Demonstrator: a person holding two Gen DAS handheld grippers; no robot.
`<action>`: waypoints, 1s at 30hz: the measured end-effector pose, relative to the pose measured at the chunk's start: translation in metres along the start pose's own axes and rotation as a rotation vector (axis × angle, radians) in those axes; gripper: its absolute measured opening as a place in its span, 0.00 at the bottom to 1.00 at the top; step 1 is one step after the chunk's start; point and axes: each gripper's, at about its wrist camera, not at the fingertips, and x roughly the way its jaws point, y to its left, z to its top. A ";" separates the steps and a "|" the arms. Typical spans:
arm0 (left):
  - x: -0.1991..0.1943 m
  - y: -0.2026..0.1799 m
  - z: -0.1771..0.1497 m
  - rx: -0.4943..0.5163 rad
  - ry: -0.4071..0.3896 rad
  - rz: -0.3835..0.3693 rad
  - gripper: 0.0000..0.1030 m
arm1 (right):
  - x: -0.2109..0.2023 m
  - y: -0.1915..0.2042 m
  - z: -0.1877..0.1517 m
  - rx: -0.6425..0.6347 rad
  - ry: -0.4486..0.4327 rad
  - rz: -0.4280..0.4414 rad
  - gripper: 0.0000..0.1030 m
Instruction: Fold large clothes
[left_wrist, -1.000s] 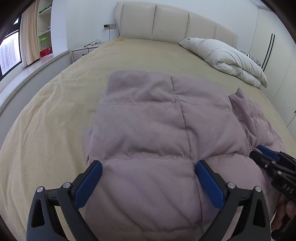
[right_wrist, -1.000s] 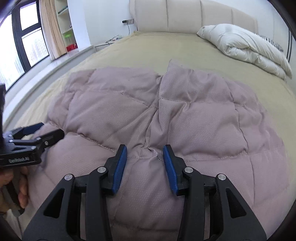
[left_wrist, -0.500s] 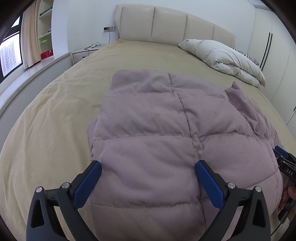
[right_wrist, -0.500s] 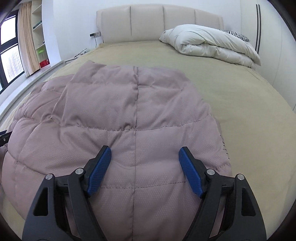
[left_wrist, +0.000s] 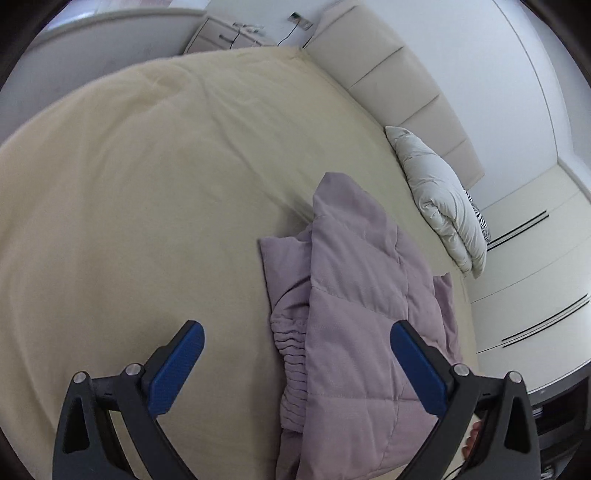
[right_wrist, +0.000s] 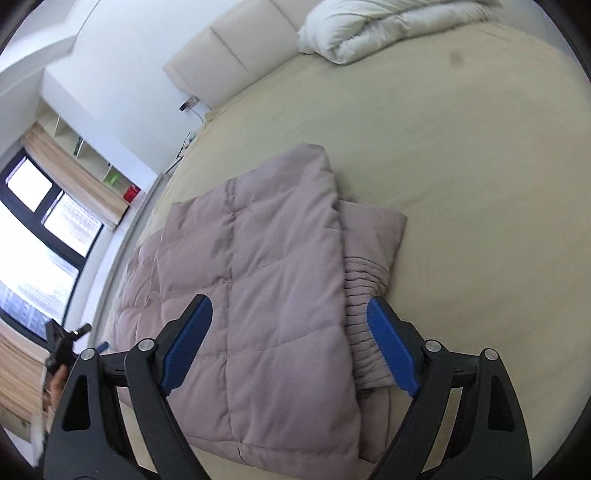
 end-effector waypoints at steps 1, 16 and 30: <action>0.008 0.001 0.001 -0.021 0.028 -0.037 1.00 | 0.001 -0.012 0.002 0.046 0.005 0.021 0.84; 0.082 0.002 0.028 -0.102 0.191 -0.156 1.00 | 0.059 -0.085 0.021 0.241 0.133 0.229 0.84; 0.102 -0.012 0.024 -0.019 0.297 -0.211 0.91 | 0.136 -0.070 0.068 0.185 0.246 0.262 0.84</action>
